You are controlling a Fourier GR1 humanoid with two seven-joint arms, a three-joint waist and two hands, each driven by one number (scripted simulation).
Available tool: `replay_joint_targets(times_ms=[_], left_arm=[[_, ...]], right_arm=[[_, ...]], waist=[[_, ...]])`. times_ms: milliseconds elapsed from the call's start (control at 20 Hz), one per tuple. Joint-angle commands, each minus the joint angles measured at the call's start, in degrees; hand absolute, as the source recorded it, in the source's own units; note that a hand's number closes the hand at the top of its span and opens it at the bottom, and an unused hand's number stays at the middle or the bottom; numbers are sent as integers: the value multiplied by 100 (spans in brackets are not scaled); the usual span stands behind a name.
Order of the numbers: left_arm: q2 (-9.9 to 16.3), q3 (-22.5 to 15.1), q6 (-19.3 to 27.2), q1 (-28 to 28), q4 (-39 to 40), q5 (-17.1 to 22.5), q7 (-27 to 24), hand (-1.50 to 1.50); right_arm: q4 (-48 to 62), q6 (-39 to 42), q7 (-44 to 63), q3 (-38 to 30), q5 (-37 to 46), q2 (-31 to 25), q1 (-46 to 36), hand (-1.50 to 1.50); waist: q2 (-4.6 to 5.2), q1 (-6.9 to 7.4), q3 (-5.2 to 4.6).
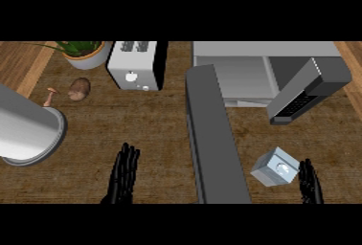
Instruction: Pick up the milk, place it into the microwave and close the microwave
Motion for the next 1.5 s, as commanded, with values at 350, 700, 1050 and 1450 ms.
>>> replay_joint_targets(times_ms=[350, 700, 1050, 1450], left_arm=[[617, 553, -603, 502, -98, 737, -724, -150], [845, 637, -758, 807, -344, 896, -621, -150], [1077, 995, -1103, 767, -529, 1154, -560, -150], [1096, 892, -1244, 1092, -376, 1081, -954, -150]], right_arm=[[2526, -557, -928, -866, 36, -83, -1750, -150], [2818, -606, -1036, -1168, -237, -218, -2090, 150], [4189, -1048, -1418, -1368, 88, -490, -2786, 150], [6197, -1180, -1642, -1457, 519, -817, -4351, 150]], waist=[[4, 27, 2], [-1, 5, 0], [4, 25, 2], [30, 143, 13]])
